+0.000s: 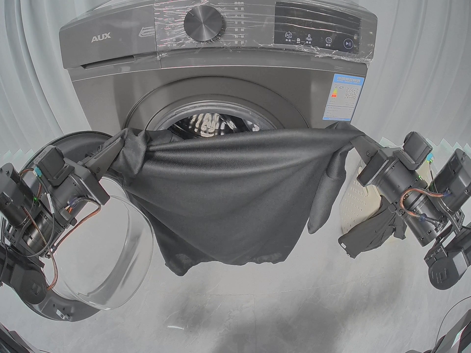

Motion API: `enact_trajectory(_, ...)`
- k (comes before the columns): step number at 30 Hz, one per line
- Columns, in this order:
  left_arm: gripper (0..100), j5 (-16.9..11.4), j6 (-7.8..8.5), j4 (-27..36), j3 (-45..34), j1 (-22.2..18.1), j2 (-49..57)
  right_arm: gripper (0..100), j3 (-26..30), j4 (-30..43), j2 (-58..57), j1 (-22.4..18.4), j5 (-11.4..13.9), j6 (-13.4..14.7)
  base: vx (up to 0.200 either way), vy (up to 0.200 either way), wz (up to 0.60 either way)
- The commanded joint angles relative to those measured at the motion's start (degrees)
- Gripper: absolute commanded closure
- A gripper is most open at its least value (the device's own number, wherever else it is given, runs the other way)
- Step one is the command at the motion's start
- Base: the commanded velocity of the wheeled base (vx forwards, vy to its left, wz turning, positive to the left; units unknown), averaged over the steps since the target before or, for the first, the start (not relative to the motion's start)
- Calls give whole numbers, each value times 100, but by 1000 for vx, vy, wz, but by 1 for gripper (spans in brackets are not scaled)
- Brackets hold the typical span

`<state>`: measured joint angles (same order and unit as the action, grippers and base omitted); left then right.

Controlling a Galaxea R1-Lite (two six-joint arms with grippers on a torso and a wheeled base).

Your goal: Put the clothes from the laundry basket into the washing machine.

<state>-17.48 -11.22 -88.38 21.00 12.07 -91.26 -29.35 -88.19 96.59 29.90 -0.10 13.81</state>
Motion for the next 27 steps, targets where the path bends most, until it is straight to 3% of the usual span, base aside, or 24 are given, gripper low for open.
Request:
enact_trajectory(1,100,8,-3,-4,18,50,3,0,53,3,18,7,10,-1,0,0,0)
enact_trajectory(5,100,17,49,-4,9,217,-6,0,413,3,9,-2,19,-36,0,0,0)
enact_trajectory(8,100,69,49,-4,0,551,-6,0,1143,12,36,7,124,-107,0,0,0)
enact_trajectory(13,100,184,32,5,158,779,-76,0,1714,-6,370,-72,546,-335,0,0,0)
enact_trajectory(17,100,307,-3,5,281,1017,-138,0,1573,-14,537,-125,625,-388,0,0,0)
enact_trajectory(21,100,544,5,75,422,1430,-217,0,1037,-6,932,-46,607,-397,0,0,0)
enact_trajectory(27,100,904,14,102,905,1887,-410,0,439,3,1451,279,625,-370,0,0,0)
